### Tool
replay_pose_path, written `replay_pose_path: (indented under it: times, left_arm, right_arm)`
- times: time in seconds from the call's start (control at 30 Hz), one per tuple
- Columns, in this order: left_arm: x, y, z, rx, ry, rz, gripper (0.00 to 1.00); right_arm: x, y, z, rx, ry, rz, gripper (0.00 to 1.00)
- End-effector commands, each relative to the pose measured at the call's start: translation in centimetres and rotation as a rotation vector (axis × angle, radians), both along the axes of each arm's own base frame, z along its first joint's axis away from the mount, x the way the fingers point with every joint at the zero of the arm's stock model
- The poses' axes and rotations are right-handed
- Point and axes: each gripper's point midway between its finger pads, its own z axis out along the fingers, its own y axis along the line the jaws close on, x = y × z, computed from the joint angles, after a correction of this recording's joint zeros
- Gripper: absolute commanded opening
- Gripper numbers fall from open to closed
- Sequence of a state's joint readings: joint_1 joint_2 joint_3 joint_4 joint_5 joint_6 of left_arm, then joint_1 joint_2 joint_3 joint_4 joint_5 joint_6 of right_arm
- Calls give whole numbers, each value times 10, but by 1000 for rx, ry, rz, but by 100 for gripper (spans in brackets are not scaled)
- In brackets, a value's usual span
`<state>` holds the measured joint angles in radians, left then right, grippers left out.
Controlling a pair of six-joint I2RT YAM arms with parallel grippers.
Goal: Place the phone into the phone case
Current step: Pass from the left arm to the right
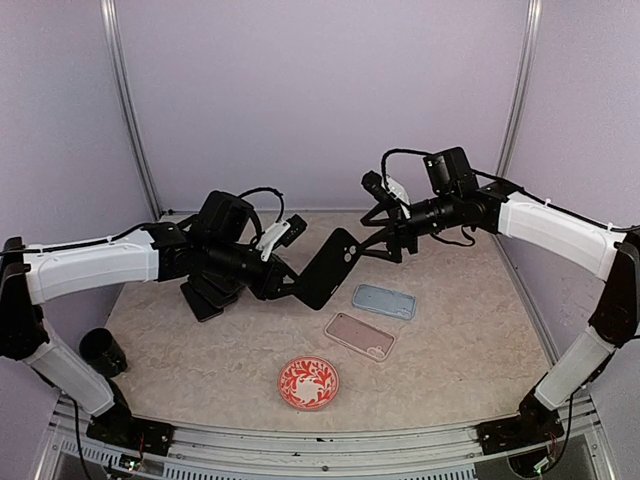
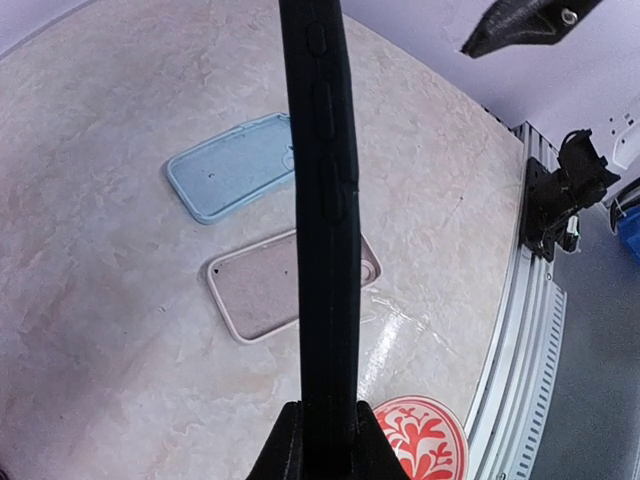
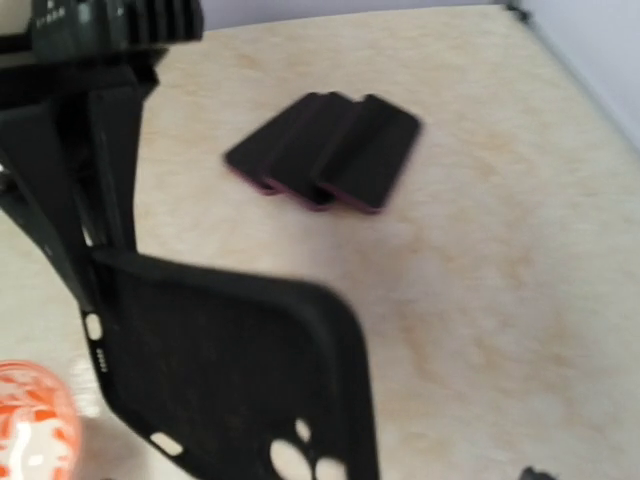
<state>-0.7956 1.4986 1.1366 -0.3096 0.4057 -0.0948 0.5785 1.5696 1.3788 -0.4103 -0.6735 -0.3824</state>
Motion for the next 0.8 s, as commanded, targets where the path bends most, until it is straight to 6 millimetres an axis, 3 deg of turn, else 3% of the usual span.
replay_pose_path:
  times: [0.0,0.3,0.5,0.6,0.77]
  left_arm:
    - [-16,-7,16,-13,-33,-89,12]
    - [-29,-9,14,-16,-13,-154,12]
    - [-30,-8,8,-4,-6,-152,12]
    - [-30,-8,9,-7,-8,-156,12]
    - [-29,-8,9,-6,-14,-152,13]
  right_arm:
    - [-18,10,-12,27,134,150,82]
    - [-26,24,-27,41,291,274,66]
    - [-38,25,-33,54,358,355,43]
    - [-42,25,-37,60,379,379,39]
    - [-42,26,-40,61,392,389,22]
